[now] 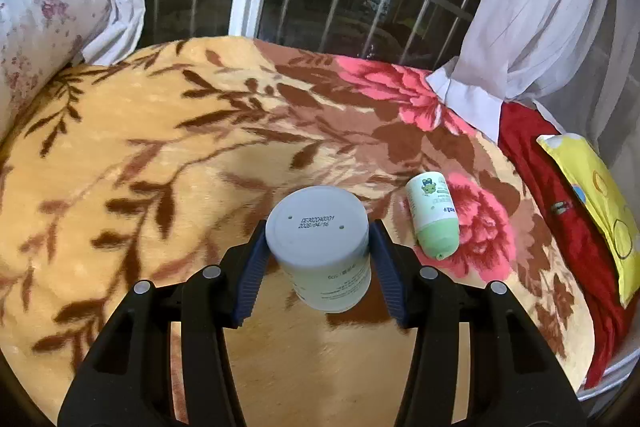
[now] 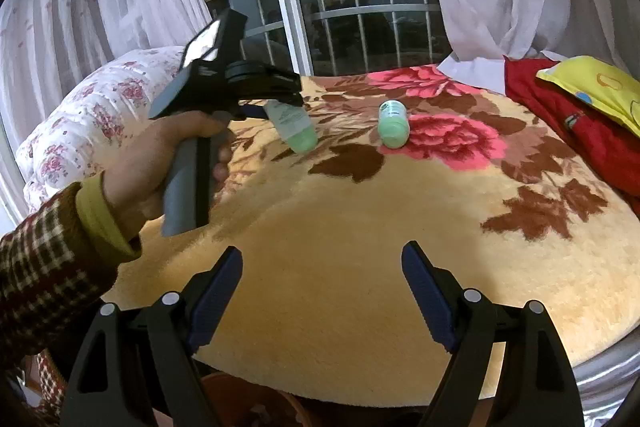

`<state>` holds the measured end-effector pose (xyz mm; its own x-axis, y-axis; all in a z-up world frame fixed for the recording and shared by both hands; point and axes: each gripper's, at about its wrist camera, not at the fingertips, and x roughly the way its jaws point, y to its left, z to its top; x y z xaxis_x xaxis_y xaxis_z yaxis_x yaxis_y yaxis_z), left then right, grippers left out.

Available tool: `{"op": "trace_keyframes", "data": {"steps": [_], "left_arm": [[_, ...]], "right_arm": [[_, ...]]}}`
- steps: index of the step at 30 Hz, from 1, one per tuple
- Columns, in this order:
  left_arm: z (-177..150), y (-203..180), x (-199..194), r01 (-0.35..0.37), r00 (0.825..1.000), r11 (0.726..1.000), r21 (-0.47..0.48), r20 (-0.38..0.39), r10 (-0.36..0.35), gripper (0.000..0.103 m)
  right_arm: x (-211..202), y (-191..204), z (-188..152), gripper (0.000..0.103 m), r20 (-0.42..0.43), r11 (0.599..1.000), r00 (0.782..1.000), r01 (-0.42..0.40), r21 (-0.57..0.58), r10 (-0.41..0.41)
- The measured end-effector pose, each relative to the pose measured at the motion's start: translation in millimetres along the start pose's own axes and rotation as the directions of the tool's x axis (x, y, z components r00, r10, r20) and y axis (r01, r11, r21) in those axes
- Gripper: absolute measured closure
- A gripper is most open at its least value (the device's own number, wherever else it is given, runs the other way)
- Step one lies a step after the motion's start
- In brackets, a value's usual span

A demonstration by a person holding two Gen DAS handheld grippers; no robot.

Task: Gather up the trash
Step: 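Grasp the other green-capped bottle with the right tool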

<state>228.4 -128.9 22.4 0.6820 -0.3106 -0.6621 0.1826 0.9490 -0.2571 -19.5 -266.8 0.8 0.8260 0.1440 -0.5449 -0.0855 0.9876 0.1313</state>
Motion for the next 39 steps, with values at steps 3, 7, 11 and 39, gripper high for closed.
{"op": "trace_keyframes", "data": {"steps": [3, 7, 11, 39], "left_arm": [[-6.8, 8.6, -14.1, 0.000, 1.000, 1.000, 0.014, 0.016, 0.000, 0.054], [-18.3, 18.3, -33.8, -0.011, 0.999, 0.999, 0.043, 0.035, 0.010, 0.054], [-31.2, 32.1, -55.9, -0.017, 0.999, 0.998, 0.052, 0.047, 0.015, 0.054], [-67.7, 83.3, -95.8, -0.007, 1.000, 0.999, 0.034, 0.026, 0.006, 0.054]], "right_arm": [[6.2, -1.4, 3.7, 0.023, -0.006, 1.000, 1.000, -0.005, 0.001, 0.005], [18.0, -6.1, 21.1, 0.023, -0.007, 1.000, 1.000, -0.015, -0.005, 0.015], [43.4, -14.0, 57.9, 0.023, -0.011, 1.000, 1.000, -0.008, -0.008, 0.008], [239.9, -71.8, 167.7, 0.056, -0.275, 0.965, 0.929, 0.263, 0.015, -0.249]]}}
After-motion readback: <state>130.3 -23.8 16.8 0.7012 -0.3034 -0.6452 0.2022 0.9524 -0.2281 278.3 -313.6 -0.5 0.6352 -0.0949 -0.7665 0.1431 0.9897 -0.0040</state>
